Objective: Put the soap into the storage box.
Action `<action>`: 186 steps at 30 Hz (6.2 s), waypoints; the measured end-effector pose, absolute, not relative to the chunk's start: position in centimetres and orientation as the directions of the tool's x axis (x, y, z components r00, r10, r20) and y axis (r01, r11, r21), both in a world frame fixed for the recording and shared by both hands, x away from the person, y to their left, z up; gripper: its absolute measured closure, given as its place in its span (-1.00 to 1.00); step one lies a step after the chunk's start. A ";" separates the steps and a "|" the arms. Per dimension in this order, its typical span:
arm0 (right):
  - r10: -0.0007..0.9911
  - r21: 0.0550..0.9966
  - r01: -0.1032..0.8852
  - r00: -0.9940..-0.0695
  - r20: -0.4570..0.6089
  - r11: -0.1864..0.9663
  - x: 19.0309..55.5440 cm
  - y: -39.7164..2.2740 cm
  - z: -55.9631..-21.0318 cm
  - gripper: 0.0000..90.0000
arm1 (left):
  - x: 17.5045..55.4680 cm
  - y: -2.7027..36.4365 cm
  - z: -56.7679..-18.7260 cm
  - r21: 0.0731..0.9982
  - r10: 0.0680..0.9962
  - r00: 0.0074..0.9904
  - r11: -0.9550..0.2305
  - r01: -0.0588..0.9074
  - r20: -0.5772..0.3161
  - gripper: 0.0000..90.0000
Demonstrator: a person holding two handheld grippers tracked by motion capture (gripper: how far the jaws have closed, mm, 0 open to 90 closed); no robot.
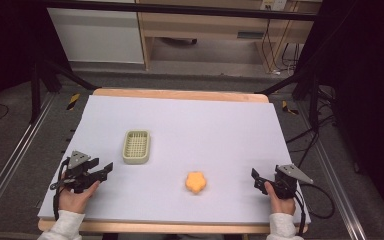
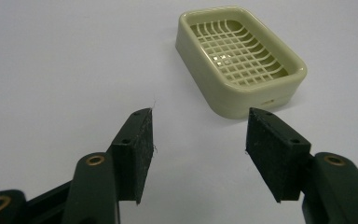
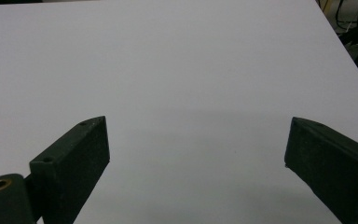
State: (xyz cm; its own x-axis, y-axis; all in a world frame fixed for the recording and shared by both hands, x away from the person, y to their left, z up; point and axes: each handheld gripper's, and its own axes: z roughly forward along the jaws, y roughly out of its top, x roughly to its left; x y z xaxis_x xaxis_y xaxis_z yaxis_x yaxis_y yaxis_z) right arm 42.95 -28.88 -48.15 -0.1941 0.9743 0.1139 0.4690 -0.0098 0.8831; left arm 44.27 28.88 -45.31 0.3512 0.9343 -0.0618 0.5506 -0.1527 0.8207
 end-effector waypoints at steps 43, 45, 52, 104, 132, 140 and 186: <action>0.979 0.870 0.493 -0.189 0.074 0.029 43.2 -28.5 -48.4 -0.85 | 43.3 22.4 -44.9 0.813 0.838 0.545 -0.312 0.492 -0.009 -0.21; 0.979 0.869 0.494 -0.188 0.074 0.029 43.2 -28.5 -48.4 -0.85 | 43.4 22.1 -44.9 0.813 0.836 0.549 -0.314 0.491 -0.009 -0.21; 0.980 0.869 0.493 -0.186 0.074 0.028 43.2 -28.5 -48.4 -0.85 | 43.5 21.3 -44.6 0.818 0.823 0.567 -0.314 0.482 -0.019 -0.23; 0.981 0.869 0.494 -0.182 0.065 0.034 43.4 -28.4 -48.2 -0.85 | 44.6 13.4 -42.0 0.814 0.733 0.680 -0.381 0.439 -0.023 -0.35; 0.981 0.868 0.495 -0.180 0.068 0.031 43.4 -28.4 -48.2 -0.84 | 44.6 7.8 -42.9 0.778 0.657 0.754 -0.467 0.421 -0.013 -0.45; 0.981 0.866 0.499 -0.181 0.065 0.035 43.4 -28.3 -48.3 -0.84 | 44.6 6.9 -43.3 0.763 0.648 0.761 -0.484 0.427 -0.015 -0.50; 0.980 0.861 0.507 -0.191 0.064 0.043 43.5 -28.2 -48.3 -0.84 | 45.5 3.0 -46.2 0.652 0.630 0.777 -0.593 0.472 0.011 -0.61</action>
State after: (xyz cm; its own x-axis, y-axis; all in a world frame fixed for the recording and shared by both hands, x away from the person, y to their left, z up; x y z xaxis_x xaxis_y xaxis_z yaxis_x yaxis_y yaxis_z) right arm 43.51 -28.19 -48.32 -0.1910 0.9795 0.0640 0.5074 0.0427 0.8607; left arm 45.51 2.96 -46.23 0.7767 0.6298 0.0107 0.4722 -0.5934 0.6519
